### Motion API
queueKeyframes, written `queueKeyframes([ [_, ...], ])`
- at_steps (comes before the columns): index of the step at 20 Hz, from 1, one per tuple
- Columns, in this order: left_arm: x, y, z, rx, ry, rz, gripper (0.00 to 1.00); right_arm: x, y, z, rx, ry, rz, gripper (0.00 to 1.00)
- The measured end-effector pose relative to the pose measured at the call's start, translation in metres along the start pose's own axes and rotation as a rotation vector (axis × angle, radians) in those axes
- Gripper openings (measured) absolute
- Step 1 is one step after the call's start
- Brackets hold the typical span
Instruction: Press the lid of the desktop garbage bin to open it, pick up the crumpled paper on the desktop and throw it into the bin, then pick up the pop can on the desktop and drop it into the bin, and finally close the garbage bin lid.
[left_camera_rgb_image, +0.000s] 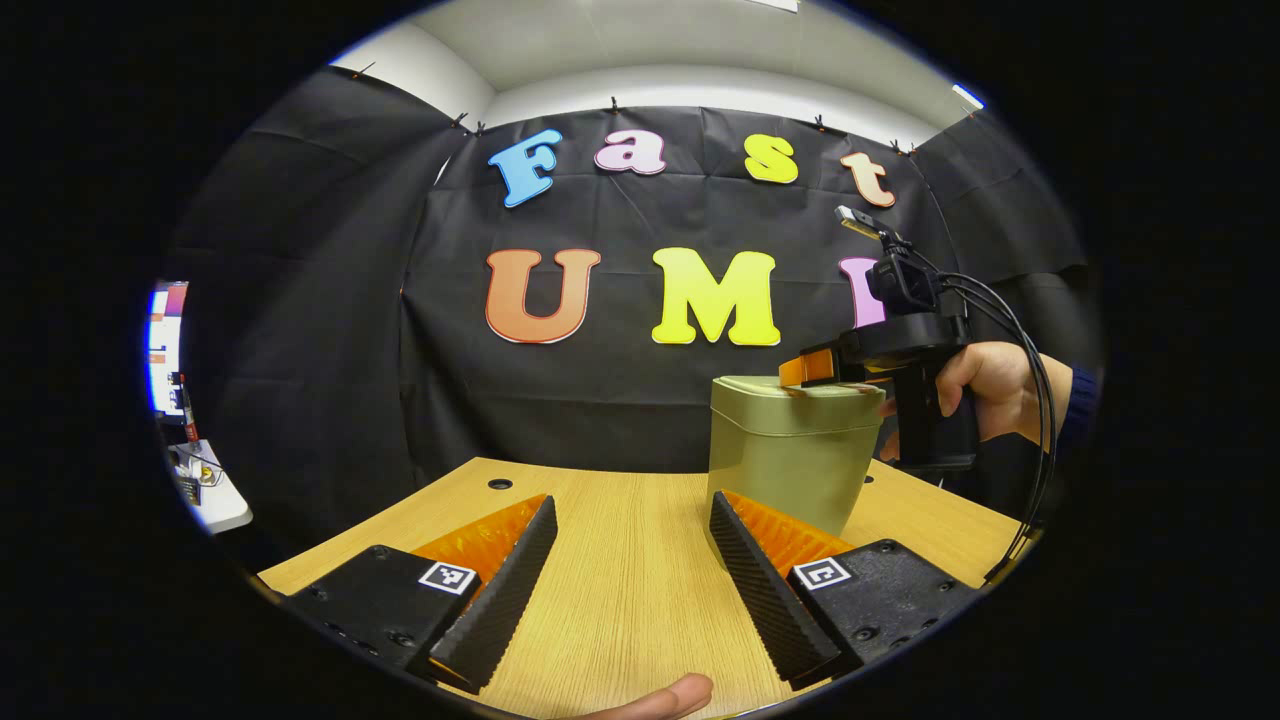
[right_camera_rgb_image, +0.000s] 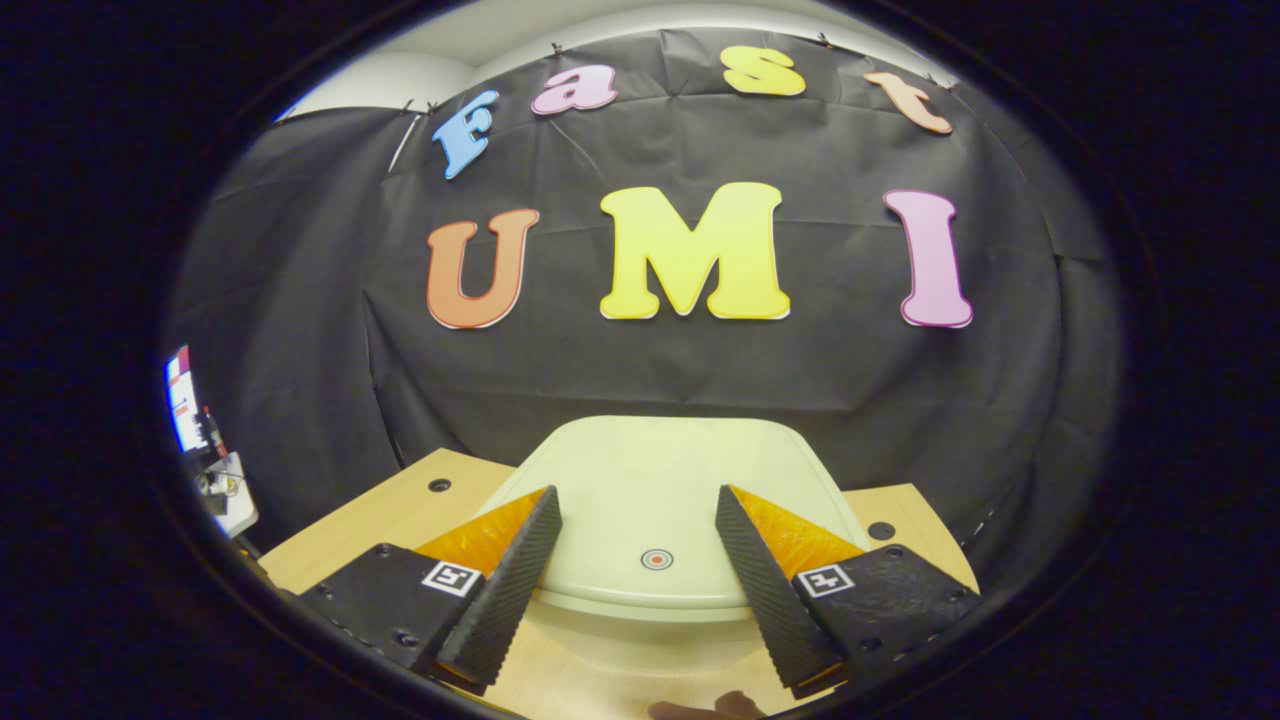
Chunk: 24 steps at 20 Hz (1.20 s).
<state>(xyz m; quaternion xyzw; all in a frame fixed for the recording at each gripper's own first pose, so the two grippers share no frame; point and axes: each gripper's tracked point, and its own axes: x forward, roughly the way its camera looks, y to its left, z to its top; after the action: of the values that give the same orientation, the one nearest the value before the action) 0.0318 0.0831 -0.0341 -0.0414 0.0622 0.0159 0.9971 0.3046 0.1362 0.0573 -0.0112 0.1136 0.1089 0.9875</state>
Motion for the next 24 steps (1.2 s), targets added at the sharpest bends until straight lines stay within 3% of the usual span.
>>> queueKeyframes([
  [5, -0.002, -0.001, 0.002, 0.006, -0.009, -0.001, 0.99, 0.004, 0.001, 0.009, 0.009, -0.088, -0.019, 0.99],
  [16, 0.004, 0.011, -0.004, 0.001, 0.012, 0.029, 0.99, -0.006, -0.012, 0.02, 0.003, -0.07, -0.079, 0.95],
  [18, 0.005, 0.014, -0.007, -0.009, 0.024, 0.036, 0.99, -0.019, -0.017, 0.033, 0.074, -0.091, -0.063, 0.98],
  [20, 0.005, 0.019, -0.005, -0.009, 0.024, 0.043, 0.99, -0.037, -0.04, 0.048, 0.142, -0.108, -0.097, 0.97],
  [24, 0.004, 0.025, -0.003, -0.013, 0.015, 0.054, 0.99, -0.081, -0.068, 0.057, 0.131, -0.14, -0.107, 0.95],
])
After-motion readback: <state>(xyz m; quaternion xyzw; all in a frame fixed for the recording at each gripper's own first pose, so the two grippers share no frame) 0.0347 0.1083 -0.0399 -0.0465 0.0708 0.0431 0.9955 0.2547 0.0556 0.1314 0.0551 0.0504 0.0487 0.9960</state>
